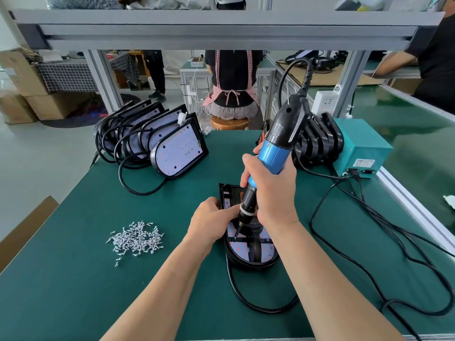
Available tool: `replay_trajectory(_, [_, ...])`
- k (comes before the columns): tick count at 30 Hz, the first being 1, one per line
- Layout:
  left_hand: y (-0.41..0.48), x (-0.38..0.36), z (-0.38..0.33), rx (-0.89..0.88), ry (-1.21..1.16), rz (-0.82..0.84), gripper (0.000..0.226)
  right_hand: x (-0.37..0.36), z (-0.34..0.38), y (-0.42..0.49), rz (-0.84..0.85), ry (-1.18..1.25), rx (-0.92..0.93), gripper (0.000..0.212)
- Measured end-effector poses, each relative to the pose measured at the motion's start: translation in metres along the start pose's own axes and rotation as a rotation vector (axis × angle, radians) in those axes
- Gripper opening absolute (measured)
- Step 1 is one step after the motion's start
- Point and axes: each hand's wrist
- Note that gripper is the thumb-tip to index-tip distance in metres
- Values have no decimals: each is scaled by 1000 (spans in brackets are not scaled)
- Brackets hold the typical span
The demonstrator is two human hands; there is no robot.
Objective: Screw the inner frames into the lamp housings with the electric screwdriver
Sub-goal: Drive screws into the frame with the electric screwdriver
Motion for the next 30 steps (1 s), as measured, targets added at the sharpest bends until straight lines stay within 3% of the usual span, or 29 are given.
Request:
replay_trajectory(12, [6, 2, 7, 14, 23, 16, 41, 1, -3, -7, 193, 45, 45, 24])
replay_trajectory(22, [1, 8, 0, 14, 7, 96, 62, 6, 11, -7, 187, 157, 49, 28])
replay_trajectory(27, [1, 8, 4, 36, -42, 99, 53, 33, 18, 2, 62, 247, 65, 22])
replay_trajectory(30, [-3, 7, 3, 37, -43, 92, 57, 61, 1, 8, -108, 423, -115, 23])
Point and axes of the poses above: each hand's wrist, its own y-axis towards the middle knuckle, its own x-axis out of the back of the hand, z = x × y, and after that the axes turned 13 degrees about -y, right-handed
